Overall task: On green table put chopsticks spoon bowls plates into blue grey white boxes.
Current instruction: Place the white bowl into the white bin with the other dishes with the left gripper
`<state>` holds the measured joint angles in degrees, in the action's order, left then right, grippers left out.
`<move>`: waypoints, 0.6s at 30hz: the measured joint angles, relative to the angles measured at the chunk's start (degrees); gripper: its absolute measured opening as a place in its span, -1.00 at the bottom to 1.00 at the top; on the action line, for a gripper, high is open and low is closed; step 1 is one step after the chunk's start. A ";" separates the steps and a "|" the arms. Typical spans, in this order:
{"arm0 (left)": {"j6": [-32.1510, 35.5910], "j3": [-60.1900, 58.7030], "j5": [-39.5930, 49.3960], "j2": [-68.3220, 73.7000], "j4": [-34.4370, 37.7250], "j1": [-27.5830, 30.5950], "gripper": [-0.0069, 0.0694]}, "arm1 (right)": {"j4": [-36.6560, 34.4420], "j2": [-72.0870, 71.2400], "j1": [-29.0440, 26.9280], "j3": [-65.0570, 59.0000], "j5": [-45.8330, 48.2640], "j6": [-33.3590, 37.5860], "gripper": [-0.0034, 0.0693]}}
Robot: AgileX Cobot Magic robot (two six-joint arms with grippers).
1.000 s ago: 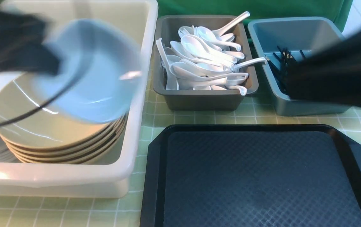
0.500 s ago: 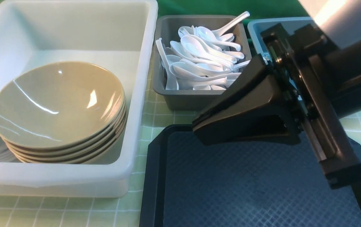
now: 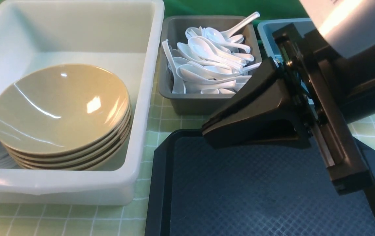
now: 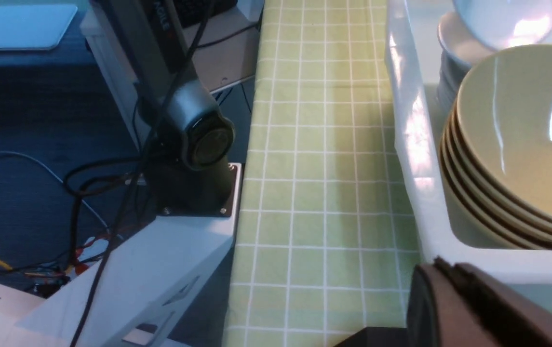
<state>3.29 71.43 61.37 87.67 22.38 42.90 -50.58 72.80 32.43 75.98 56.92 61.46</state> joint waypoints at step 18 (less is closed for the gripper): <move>-1.73 -3.96 -4.09 5.74 -2.53 -2.38 -0.78 | 1.07 0.43 0.00 0.00 -1.36 0.00 -0.84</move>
<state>1.56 67.47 57.28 93.42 19.85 40.51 -49.51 73.23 32.43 75.98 55.56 61.46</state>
